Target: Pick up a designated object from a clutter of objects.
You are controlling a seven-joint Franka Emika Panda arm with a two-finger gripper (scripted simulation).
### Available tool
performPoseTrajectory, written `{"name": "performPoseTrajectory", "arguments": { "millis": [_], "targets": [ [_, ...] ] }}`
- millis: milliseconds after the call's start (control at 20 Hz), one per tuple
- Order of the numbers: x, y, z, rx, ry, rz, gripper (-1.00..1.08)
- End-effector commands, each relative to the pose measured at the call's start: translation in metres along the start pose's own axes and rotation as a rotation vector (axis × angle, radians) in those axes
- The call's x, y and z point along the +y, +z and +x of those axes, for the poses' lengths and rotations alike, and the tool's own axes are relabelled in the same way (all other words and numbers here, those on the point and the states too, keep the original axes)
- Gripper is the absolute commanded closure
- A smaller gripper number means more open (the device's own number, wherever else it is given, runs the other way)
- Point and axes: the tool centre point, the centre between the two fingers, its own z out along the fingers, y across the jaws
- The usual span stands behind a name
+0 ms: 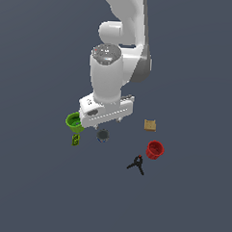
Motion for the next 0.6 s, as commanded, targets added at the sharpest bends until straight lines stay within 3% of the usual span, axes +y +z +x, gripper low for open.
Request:
{"name": "performPoseTrajectory", "arguments": {
  "millis": [0,550],
  "targets": [
    [0.003,0.020,-0.005,0.001,-0.054,0.002,-0.92],
    [0.010,0.094,-0.032,0.004,-0.255,0.011,-0.92]
  ]
}}
